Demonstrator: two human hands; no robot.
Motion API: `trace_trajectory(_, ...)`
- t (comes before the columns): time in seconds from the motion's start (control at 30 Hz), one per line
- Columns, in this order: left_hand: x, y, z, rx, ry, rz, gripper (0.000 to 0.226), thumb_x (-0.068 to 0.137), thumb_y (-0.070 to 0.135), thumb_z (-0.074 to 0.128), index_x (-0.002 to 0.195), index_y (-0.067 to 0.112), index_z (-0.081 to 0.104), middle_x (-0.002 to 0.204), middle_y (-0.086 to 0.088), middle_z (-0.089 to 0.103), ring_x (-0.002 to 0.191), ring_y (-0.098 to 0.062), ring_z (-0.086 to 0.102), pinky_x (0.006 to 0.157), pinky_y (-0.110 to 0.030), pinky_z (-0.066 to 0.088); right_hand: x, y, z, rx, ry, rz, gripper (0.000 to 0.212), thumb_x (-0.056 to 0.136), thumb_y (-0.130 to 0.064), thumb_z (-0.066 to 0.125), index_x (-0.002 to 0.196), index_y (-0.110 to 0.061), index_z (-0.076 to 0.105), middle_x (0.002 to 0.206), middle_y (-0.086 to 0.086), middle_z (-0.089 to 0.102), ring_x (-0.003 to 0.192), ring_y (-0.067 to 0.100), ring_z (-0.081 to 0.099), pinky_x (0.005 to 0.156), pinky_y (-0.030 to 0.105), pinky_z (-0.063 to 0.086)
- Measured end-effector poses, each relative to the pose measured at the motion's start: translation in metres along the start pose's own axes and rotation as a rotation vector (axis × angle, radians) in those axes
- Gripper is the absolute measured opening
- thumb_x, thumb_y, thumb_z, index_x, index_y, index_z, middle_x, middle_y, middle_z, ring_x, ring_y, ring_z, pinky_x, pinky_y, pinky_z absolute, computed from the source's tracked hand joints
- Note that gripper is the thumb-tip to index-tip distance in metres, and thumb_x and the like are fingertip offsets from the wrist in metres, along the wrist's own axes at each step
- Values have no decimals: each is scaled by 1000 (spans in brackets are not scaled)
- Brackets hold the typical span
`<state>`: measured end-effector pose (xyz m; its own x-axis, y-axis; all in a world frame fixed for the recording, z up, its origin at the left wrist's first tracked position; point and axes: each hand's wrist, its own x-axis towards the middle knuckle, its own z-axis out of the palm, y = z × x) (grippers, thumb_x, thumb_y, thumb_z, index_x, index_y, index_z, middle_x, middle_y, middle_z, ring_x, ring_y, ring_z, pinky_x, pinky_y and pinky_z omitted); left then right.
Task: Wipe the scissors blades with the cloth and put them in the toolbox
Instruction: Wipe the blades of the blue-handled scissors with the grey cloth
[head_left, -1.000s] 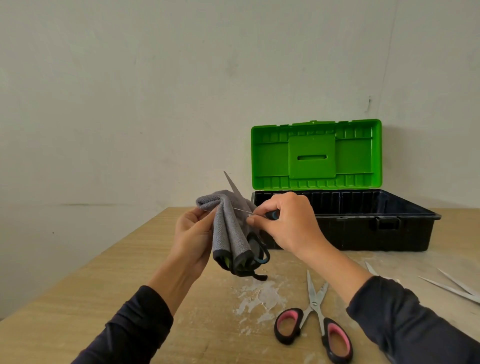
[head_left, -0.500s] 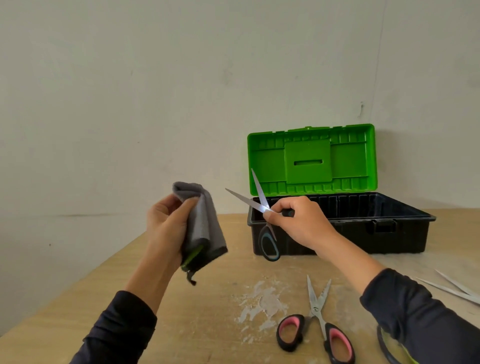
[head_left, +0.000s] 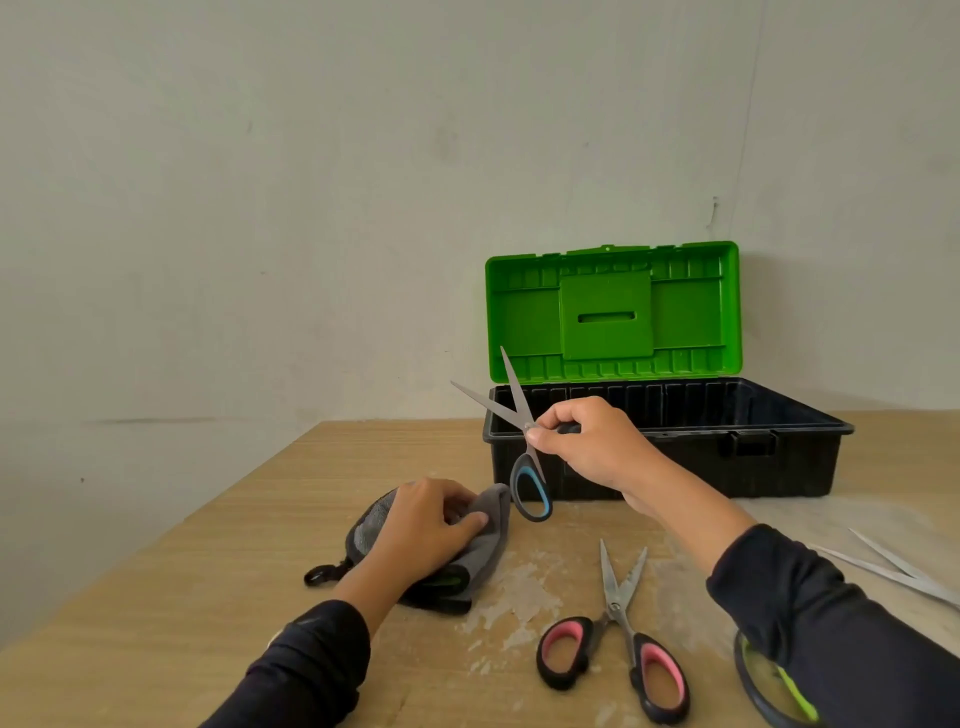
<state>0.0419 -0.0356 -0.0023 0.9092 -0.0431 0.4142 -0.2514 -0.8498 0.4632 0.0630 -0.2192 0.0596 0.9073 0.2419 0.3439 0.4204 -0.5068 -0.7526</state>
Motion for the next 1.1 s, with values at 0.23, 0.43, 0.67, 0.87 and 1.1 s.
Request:
trace_trajectory(0.23,3,15,-18,-743,117,-173,26,93,7,44,111,11,62,105,-5,68,95,-19,63,81,-27,52,0,-3,-1,11,-57,-4,10,90,-24,60,88,-18,68,87,-6,59,83,11,52,65,22,37)
trace_trajectory(0.43,1,37,-27,-1268,193,-217,11,85,9,62,95,9,67,71,1,70,65,-5,65,65,-15,52,-1,-5,4,39,-111,-73,15,82,-22,71,90,-22,57,99,1,64,93,16,59,78,25,46)
trace_trajectory(0.67,3,37,-30,-1394,339,-330,5,83,5,64,79,3,67,78,-7,65,57,-5,60,57,-11,52,-13,-6,19,-311,328,-451,35,74,-47,71,89,-18,60,91,-1,50,85,15,52,74,28,45)
trace_trajectory(0.87,5,34,-34,-1371,449,-351,7,82,7,67,76,4,64,70,-3,61,55,-4,59,61,-11,53,-23,-9,28,-702,371,-524,59,70,-70,45,101,-24,65,93,-8,68,97,21,58,77,39,42)
trace_trajectory(1.1,5,28,-38,-1329,452,-366,9,81,8,68,75,4,63,68,-4,61,55,-5,59,62,-11,53,-22,-9,18,-713,243,-472,56,80,-51,63,128,-24,55,115,-6,66,114,20,46,87,36,32)
